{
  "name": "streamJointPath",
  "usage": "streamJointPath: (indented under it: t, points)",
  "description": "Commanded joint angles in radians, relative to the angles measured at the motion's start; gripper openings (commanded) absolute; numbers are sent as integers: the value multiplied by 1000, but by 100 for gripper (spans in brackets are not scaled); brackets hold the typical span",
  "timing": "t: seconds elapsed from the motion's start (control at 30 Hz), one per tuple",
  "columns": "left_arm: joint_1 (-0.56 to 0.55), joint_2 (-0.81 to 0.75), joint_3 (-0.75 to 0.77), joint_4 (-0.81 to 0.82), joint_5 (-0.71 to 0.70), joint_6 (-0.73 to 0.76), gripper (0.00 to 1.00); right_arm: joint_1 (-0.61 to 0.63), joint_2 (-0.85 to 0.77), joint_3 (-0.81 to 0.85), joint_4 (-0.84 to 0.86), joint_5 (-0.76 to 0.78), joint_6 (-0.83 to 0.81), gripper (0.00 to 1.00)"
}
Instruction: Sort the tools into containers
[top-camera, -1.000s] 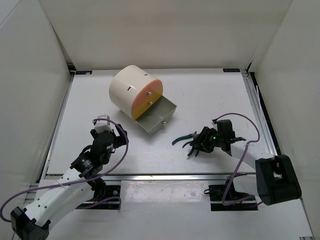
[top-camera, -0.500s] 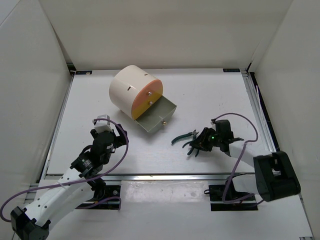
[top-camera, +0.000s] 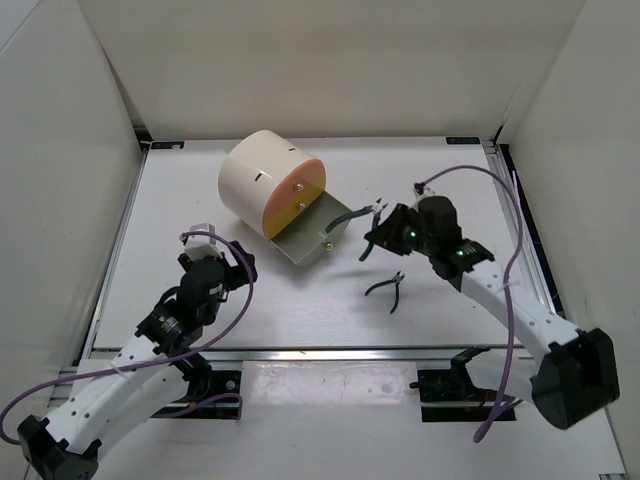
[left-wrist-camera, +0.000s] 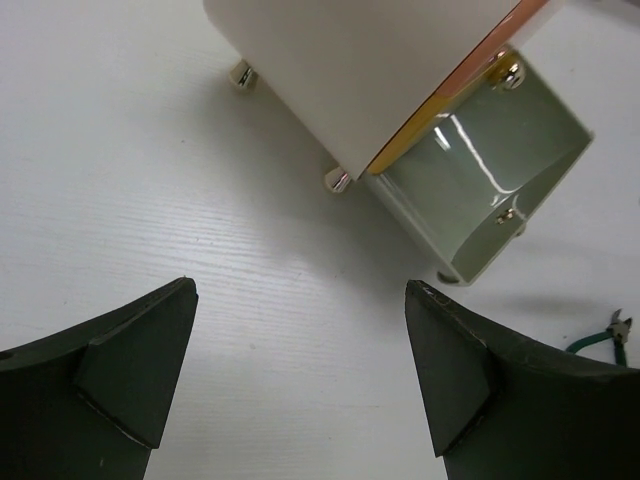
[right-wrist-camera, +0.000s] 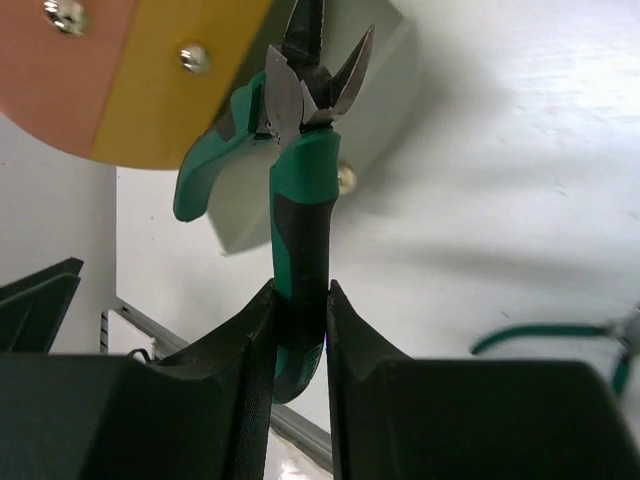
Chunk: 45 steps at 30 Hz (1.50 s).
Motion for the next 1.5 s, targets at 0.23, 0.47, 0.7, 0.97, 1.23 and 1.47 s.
streamJointPath:
  t: [0.23, 0.47, 0.7, 0.97, 1.23, 1.47]
  points:
    - [5, 31, 152, 8, -30, 15, 97, 144, 386, 423, -152, 147, -10, 0]
    - [5, 7, 166, 5, -46, 23, 97, 174, 515, 601, -276, 153, 10, 0]
    - [7, 7, 167, 14, -43, 23, 97, 188, 656, 760, -391, 159, 28, 0]
    - [5, -5, 175, 14, -55, 38, 98, 199, 755, 852, -473, 163, 59, 0]
    - [5, -9, 169, 14, -53, 37, 98, 217, 761, 834, -398, 219, 102, 0]
    - [7, -12, 163, 14, -47, 31, 98, 224, 840, 908, -395, 237, 154, 0]
